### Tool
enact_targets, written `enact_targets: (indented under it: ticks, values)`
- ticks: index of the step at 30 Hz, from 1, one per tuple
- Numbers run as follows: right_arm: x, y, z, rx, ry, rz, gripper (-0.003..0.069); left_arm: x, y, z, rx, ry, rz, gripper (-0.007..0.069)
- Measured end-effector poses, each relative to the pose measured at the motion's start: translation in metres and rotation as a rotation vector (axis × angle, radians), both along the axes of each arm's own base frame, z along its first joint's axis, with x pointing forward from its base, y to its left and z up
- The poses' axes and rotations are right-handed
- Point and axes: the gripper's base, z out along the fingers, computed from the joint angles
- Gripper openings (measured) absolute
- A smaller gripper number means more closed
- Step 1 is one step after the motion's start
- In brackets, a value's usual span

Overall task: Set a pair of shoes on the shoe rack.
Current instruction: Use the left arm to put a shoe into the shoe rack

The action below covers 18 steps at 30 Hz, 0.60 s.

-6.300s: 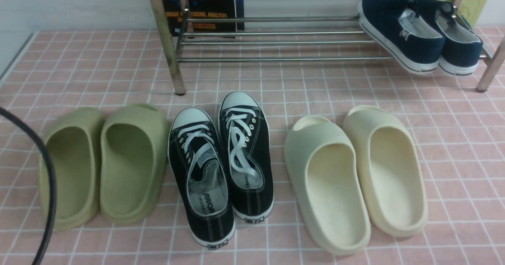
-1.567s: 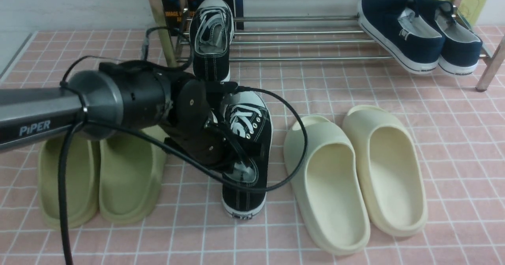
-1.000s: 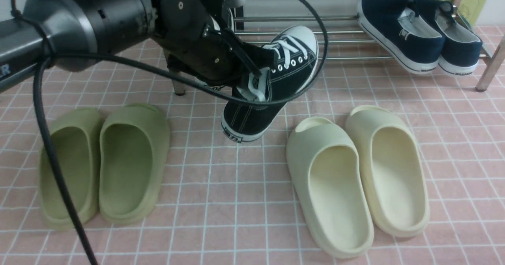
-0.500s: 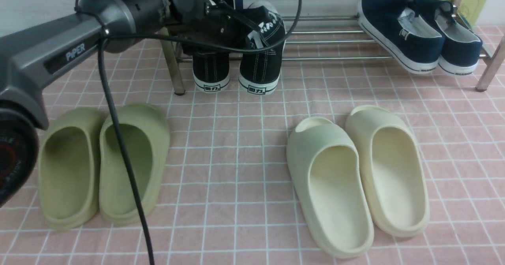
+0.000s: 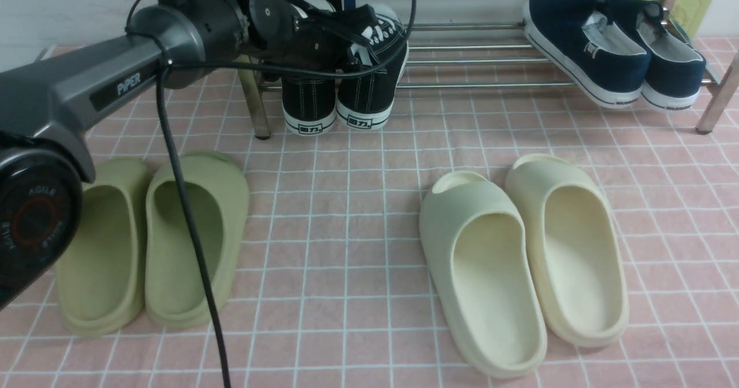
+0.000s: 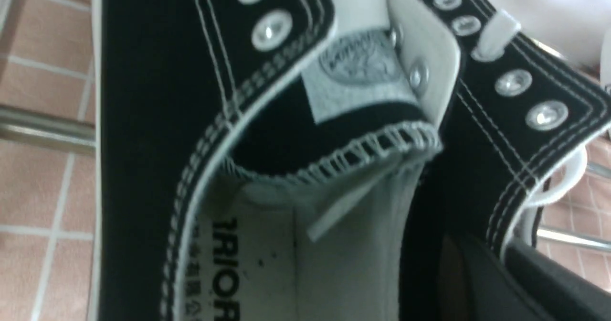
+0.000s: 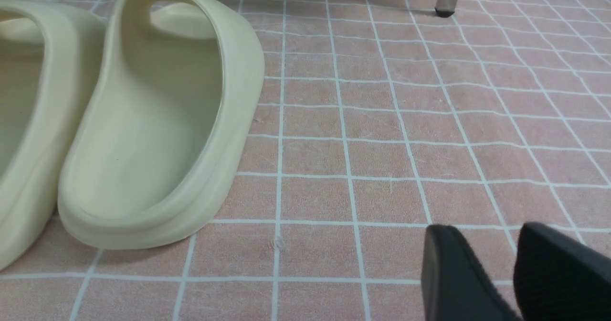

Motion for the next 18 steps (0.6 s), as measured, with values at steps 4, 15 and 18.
enact_targets:
  ticks: [4,15,18]
  values:
    - [0.000,0.000,0.000,0.000,0.000,0.000,0.0221,0.002,0.000,-0.002,-0.003,-0.013,0.006,0.0066]
    - [0.000,0.000,0.000,0.000,0.000,0.000,0.0236,-0.005,0.003,0.020,0.108,0.010,-0.046,0.0391]
    - [0.000,0.000,0.000,0.000,0.000,0.000,0.0237,-0.013,0.008,0.038,0.157,0.006,-0.060,0.0412]
